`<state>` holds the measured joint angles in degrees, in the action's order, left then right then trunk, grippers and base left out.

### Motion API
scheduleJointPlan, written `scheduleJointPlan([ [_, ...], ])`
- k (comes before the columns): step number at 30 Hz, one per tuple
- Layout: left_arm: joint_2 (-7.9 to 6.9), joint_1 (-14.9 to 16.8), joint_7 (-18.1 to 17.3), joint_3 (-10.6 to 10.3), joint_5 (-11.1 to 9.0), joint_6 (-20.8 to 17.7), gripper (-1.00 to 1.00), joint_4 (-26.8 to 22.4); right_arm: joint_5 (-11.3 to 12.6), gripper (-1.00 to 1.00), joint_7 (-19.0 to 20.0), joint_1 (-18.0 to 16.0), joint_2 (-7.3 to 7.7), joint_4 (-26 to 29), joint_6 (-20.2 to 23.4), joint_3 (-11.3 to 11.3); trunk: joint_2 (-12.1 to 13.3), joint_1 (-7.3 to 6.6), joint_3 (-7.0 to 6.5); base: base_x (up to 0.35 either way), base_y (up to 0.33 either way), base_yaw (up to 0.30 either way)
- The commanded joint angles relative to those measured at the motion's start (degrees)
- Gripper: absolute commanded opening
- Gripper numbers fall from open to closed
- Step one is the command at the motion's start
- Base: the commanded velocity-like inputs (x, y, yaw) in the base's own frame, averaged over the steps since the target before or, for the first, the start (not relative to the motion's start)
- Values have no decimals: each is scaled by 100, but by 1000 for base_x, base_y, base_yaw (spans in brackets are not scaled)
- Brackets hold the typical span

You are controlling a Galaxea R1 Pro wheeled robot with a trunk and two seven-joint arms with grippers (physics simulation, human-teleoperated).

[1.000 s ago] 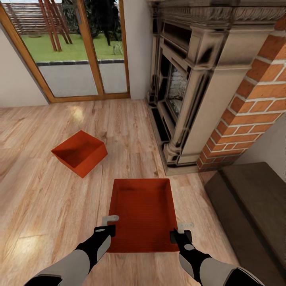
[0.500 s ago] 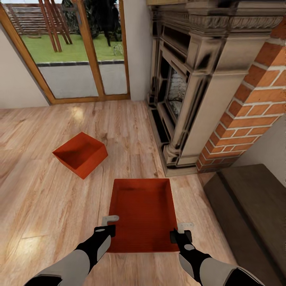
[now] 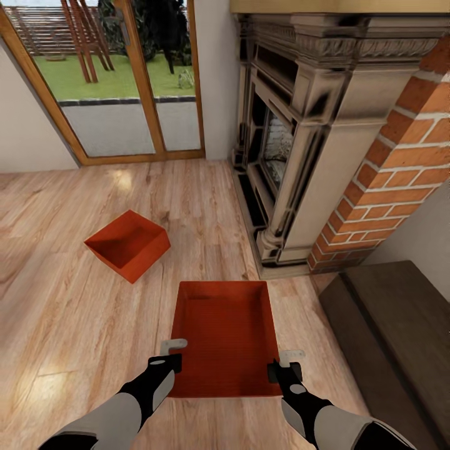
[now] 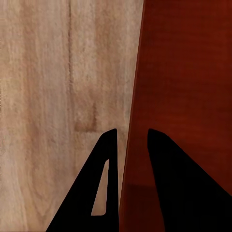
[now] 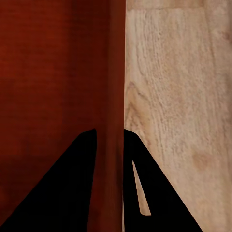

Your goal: Move the two storage containers from the living room to the garage. In the garage, place one container on the floor and stack the other container on top of it (either order is fine).

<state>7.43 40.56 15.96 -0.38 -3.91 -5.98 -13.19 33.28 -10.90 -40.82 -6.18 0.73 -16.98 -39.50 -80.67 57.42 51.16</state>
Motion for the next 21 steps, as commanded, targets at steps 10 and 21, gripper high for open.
scheduleJointPlan([
  [10,4,-4,48,29,18,-35,-100,-8,21,-100,-9,-5,-6,6,-24,144,401,-221,-177,0,0,0],
  [21,4,-4,48,29,21,-35,-100,-9,21,-100,-9,0,-4,2,-23,144,842,-462,-374,0,0,0],
])
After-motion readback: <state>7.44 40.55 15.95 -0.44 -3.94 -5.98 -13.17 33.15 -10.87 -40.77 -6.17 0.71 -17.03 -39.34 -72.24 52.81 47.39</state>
